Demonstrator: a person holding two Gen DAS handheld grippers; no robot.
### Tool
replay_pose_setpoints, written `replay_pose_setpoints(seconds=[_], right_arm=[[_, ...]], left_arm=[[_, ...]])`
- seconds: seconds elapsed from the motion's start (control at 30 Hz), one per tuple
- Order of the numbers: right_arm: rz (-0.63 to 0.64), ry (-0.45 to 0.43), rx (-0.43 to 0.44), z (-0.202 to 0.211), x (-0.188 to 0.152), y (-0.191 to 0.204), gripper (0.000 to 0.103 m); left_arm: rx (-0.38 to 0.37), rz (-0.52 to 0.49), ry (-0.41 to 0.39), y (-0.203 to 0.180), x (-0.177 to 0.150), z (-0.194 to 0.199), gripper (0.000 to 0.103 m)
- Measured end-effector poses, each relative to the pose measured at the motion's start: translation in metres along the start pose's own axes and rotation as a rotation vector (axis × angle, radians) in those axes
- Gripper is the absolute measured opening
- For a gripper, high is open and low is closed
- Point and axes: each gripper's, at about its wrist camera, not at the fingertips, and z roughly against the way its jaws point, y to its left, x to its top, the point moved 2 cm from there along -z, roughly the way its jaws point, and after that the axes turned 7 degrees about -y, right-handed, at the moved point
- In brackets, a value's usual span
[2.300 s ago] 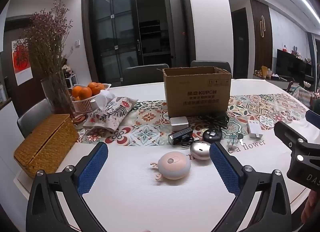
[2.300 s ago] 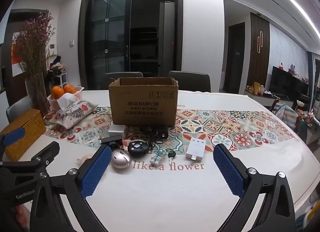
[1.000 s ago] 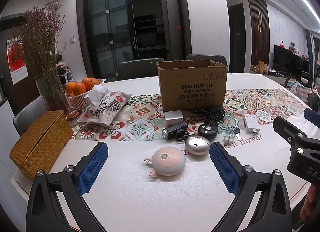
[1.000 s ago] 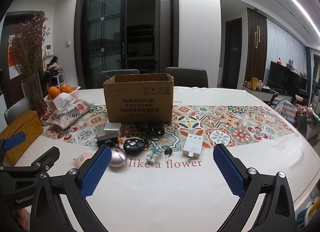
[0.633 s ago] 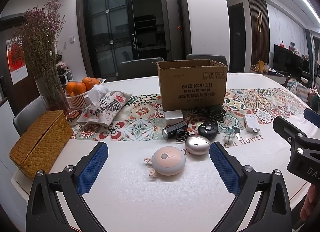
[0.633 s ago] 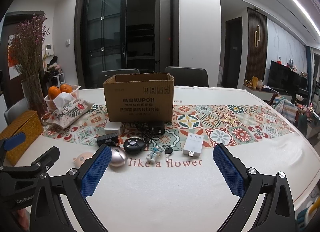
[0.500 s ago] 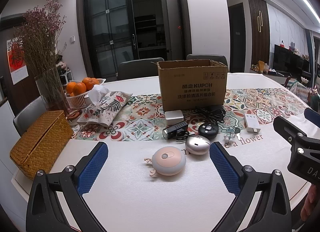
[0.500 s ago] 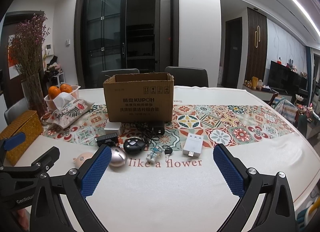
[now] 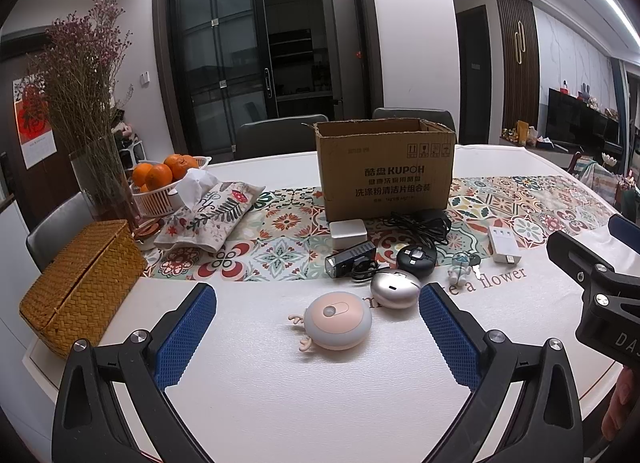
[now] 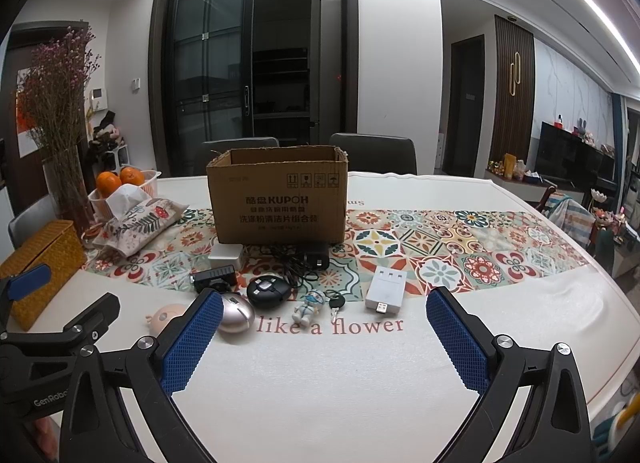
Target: Organize rigid objects
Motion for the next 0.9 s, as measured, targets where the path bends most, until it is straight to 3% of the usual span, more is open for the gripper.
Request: replay_pose_setpoints(seconds=[0.9], right_arm=[[-0.011,0.006,0.010,-0.0022,-0.0008,-0.0013,0.103]], left_arm=[[0.002,-0.001,-0.001,0.0012,-0.0021,-0.0031,0.103]])
